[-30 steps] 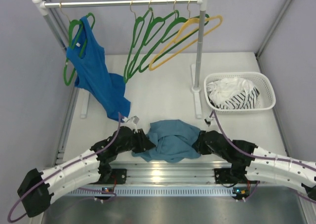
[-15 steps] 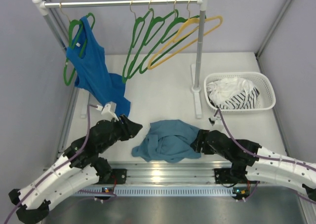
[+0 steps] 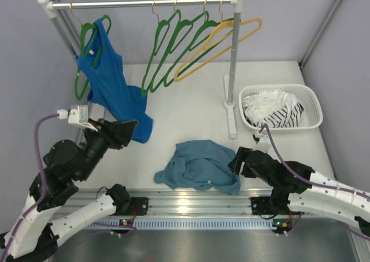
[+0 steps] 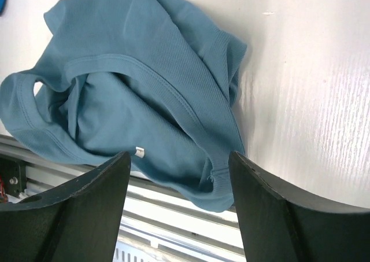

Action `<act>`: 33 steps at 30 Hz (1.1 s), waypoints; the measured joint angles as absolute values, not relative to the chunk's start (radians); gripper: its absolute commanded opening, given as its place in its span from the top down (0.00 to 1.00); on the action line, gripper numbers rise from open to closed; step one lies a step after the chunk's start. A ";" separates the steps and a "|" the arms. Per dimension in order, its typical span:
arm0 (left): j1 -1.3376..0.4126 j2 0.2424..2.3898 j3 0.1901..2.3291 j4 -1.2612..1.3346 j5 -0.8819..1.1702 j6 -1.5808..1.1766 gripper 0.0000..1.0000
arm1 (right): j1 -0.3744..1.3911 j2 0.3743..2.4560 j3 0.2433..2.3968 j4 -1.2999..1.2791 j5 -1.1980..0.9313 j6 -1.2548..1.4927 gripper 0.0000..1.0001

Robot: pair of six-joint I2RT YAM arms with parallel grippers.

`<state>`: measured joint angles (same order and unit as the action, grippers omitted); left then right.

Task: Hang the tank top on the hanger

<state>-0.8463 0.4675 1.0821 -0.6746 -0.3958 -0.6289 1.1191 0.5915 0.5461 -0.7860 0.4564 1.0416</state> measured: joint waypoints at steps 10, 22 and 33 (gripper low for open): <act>-0.846 0.863 1.462 -0.385 -0.554 -0.165 0.37 | 1.119 0.627 0.609 -0.800 0.471 1.013 0.32; -0.493 1.432 1.959 -0.482 -0.277 -0.039 0.38 | 1.119 0.601 0.612 -0.799 0.457 0.987 0.32; -0.362 1.493 2.010 -0.528 0.008 -0.078 0.44 | 1.119 0.548 0.612 -0.802 0.450 0.987 0.32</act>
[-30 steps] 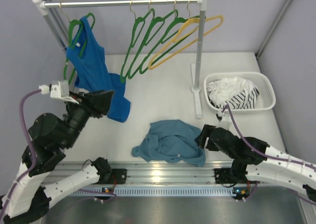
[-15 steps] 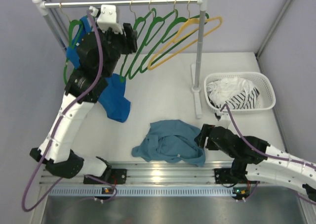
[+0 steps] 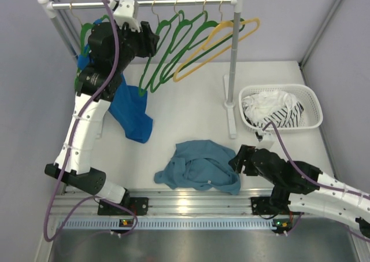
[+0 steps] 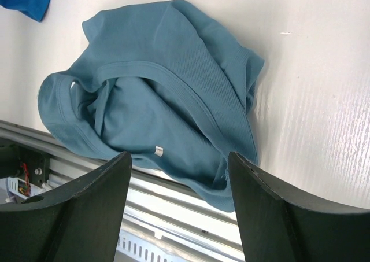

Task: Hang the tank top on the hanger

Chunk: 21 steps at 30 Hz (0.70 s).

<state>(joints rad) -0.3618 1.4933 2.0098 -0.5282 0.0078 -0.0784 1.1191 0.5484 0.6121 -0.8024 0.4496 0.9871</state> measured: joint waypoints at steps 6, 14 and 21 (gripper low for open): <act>-0.362 1.534 2.008 -0.538 0.055 -0.079 0.47 | 1.119 0.537 0.612 -0.802 0.447 0.987 0.32; -0.362 1.554 1.965 -0.550 0.056 -0.074 0.53 | 1.119 0.525 0.610 -0.803 0.442 0.987 0.32; -0.362 1.556 1.956 -0.550 0.056 -0.067 0.62 | 1.119 0.512 0.609 -0.805 0.442 0.987 0.32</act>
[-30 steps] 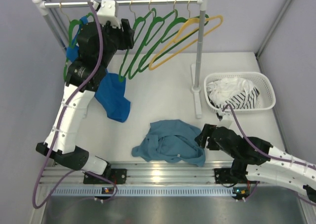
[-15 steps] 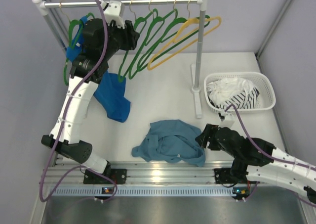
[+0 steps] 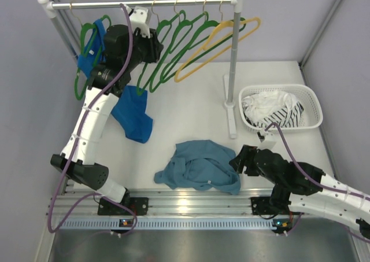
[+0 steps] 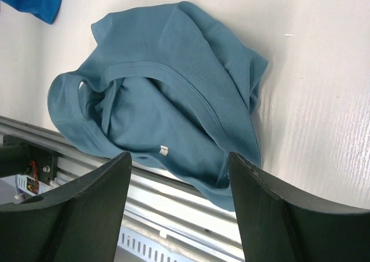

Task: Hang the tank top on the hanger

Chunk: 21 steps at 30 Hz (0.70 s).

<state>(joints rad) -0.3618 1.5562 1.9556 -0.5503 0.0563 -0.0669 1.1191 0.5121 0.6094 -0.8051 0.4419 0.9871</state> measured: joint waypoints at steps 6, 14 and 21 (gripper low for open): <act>-0.362 1.562 1.947 -0.550 0.056 -0.057 0.69 | 1.119 0.506 0.609 -0.809 0.441 0.987 0.33; -0.362 1.565 1.934 -0.550 0.056 -0.053 0.89 | 1.119 0.497 0.609 -0.810 0.439 0.987 0.33; -0.362 1.565 1.933 -0.545 0.054 -0.051 1.00 | 1.119 0.497 0.607 -0.810 0.439 0.987 0.33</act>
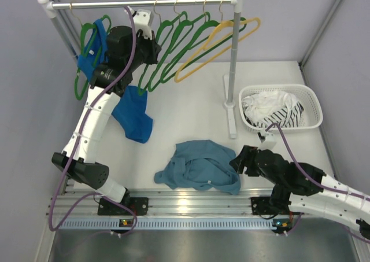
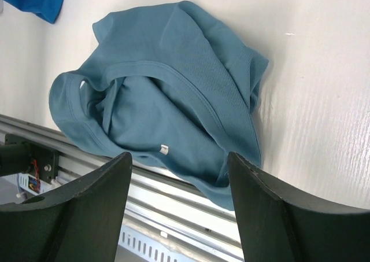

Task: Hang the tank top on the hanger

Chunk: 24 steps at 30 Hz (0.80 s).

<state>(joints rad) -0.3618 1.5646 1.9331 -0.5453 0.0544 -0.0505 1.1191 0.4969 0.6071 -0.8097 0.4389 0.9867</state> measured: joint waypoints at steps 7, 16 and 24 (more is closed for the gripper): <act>-0.362 1.557 1.920 -0.516 0.034 -0.049 1.00 | 1.119 0.496 0.596 -0.812 0.434 0.986 0.33; -0.362 1.498 1.881 -0.489 0.033 -0.047 1.00 | 1.119 0.498 0.596 -0.808 0.427 0.976 0.34; -0.362 1.415 1.812 -0.471 0.031 -0.044 1.00 | 1.119 0.504 0.596 -0.807 0.420 0.970 0.34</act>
<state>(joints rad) -0.3618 1.4155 1.8118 -0.4706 0.0315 -0.0441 1.1191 0.5037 0.5957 -0.8074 0.4202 0.9695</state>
